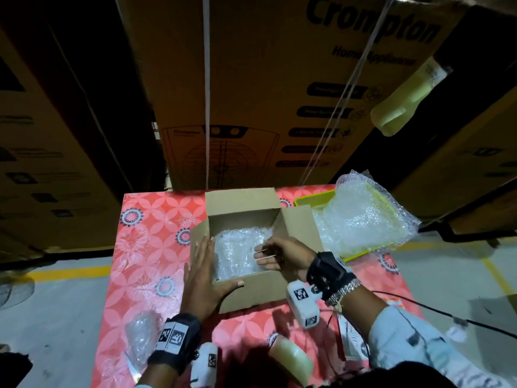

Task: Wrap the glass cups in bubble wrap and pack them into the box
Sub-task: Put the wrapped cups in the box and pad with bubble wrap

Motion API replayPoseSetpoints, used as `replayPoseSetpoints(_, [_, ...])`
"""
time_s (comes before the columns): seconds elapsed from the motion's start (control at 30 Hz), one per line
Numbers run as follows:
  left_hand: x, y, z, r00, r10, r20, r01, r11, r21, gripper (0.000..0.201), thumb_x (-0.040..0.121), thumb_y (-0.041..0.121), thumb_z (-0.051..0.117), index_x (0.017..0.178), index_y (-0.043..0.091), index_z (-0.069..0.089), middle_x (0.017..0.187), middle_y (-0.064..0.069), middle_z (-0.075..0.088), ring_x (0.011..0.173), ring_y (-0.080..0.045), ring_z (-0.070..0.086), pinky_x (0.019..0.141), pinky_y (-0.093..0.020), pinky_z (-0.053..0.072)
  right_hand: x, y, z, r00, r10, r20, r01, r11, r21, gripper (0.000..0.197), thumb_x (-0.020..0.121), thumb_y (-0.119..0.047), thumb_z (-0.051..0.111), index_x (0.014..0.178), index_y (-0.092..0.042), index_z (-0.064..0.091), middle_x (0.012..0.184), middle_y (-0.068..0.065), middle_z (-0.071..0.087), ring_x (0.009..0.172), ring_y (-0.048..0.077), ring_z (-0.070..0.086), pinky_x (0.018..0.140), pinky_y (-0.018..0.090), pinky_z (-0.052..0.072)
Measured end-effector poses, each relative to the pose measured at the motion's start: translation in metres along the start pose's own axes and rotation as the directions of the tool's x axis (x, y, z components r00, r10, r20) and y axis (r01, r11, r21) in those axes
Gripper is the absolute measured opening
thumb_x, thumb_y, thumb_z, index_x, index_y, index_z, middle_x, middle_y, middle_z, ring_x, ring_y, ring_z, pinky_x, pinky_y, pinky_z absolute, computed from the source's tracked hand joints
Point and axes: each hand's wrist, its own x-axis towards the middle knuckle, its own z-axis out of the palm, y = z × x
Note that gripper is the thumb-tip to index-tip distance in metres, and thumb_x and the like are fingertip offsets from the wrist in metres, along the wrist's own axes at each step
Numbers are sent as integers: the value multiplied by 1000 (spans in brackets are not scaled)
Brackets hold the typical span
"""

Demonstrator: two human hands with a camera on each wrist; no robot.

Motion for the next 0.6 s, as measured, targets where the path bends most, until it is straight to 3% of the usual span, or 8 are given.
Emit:
replayPoseSetpoints(0.07, [1,8,-1,1000,9,-2,-9,996,85,129,70,61,85,164,38,1,173,12,-3,159,-13,-5,127,-58,8,-25,4,-12,995,-93,30,93,995,27,23,101,-15,57,111,4,66,96,19,63,81,25,56,65,28,43])
replayPoseSetpoints(0.17, [3,35,-1,1000,21,-17,-17,984,175,118,76,52,85,164,35,10,172,3,9,159,-21,3,128,-53,5,-46,13,-47,980,-196,-19,196,980,35,28,99,-11,61,111,14,67,96,22,69,77,26,61,63,28,48])
replayPoseSetpoints(0.27, [9,74,8,991,130,-46,-121,980,160,96,80,35,86,158,30,31,164,-1,33,152,-26,29,124,-54,24,-57,19,-88,955,-278,-100,286,955,77,25,100,-7,59,110,15,66,99,26,71,76,25,68,62,24,55])
replayPoseSetpoints(0.33, [13,104,23,980,191,-50,-185,978,98,78,83,27,85,150,27,44,151,1,46,138,-22,45,116,-46,37,-66,19,-119,938,-314,-147,332,936,117,20,99,-6,60,106,10,69,96,24,72,74,23,69,61,22,55])
replayPoseSetpoints(0.43, [21,147,53,967,255,-5,-254,963,85,64,87,21,81,143,26,51,141,6,53,130,-17,51,107,-33,40,-79,14,-167,912,-354,-205,385,913,136,20,98,-8,63,107,8,71,97,21,75,76,23,71,62,22,56])
replayPoseSetpoints(0.6, [35,203,103,958,279,66,-285,952,114,58,87,20,81,138,27,54,135,8,53,121,-16,56,98,-38,50,-83,-6,-256,845,-443,-299,485,871,80,16,95,-7,69,104,7,70,97,22,74,76,25,69,64,25,55])
